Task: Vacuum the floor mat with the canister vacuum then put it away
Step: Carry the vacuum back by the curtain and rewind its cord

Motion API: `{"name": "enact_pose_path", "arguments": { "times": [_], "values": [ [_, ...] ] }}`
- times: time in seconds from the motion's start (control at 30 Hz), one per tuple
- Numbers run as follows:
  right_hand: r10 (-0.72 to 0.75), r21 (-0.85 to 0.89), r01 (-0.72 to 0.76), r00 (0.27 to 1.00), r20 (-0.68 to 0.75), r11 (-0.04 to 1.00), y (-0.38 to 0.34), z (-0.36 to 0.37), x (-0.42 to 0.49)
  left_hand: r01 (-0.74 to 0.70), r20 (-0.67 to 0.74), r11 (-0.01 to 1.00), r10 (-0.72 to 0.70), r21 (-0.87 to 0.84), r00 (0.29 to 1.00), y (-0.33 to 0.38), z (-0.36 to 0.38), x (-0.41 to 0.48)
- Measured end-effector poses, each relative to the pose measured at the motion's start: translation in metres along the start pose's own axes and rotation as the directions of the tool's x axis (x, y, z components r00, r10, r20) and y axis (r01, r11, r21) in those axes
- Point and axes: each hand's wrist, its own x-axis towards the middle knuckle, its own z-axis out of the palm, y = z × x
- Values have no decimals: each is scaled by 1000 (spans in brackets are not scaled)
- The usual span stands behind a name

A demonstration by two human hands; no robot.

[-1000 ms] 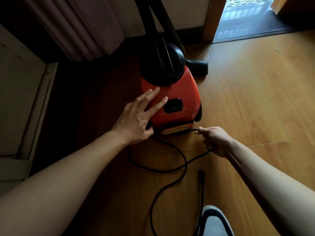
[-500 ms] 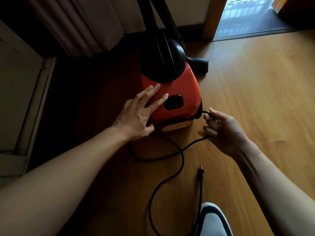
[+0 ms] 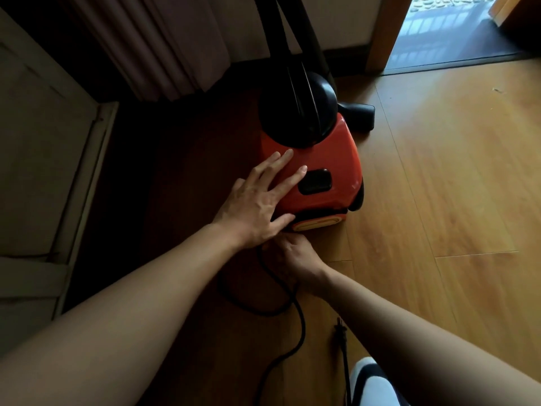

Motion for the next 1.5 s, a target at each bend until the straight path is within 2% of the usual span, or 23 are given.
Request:
{"name": "enact_pose_path", "arguments": {
  "times": [0.17, 0.23, 0.3, 0.5, 0.57, 0.63, 0.83, 0.97, 1.07, 1.17, 1.23, 1.37, 1.43, 1.5],
  "values": [
    [216, -48, -223, 968, -125, 974, 12, -30, 5, -4, 17, 1000, 4, 12, 1000, -2, 5, -1],
    [264, -3, -269, 946, -187, 963, 12, -52, 2, -11, 13, 1000, 10, 12, 1000, -3, 7, 0],
    [255, 17, -259, 935, -247, 966, 9, -78, 2, -23, 3, 1000, 23, 18, 1000, -5, 8, 1],
    [179, -96, -225, 921, -347, 970, -12, -126, -6, -38, 1, 999, 37, 32, 999, -7, 7, 2],
    [193, -48, -229, 900, -392, 972, -22, -132, -11, -33, 12, 999, 33, 34, 999, -6, 6, 1],
    [181, 14, -191, 905, -384, 982, -33, -135, -17, -21, 10, 999, 21, 25, 1000, -5, 6, 2],
    [139, 46, -131, 928, -345, 990, -56, -122, -34, -8, -10, 999, 8, 33, 1000, -2, 8, 2],
    [76, -62, -103, 938, -340, 993, -69, -115, -40, -2, 2, 999, 2, 33, 1000, -1, 6, 1],
    [-5, -221, -74, 941, -338, 972, -81, -98, -40, -7, 32, 999, 6, 38, 999, -1, 4, 0],
    [-169, -499, -27, 924, -343, 866, -82, -63, -43, -5, 39, 999, 4, 45, 999, -1, 2, -1],
    [-231, -545, 14, 915, -330, 838, -70, -33, -47, -2, 34, 1000, 1, 30, 999, -1, 2, -1],
    [-202, -405, 87, 947, -251, 910, -40, 11, -46, -13, 27, 1000, 13, -7, 1000, -2, 3, -1],
    [-123, -224, 73, 968, -219, 972, -24, 21, -38, -7, 26, 1000, 8, -26, 1000, -1, 3, -1],
    [-1, -6, 0, 988, -151, 1000, -11, 25, -28, -1, 23, 999, 2, -49, 1000, -1, 4, -1]
  ]
}}
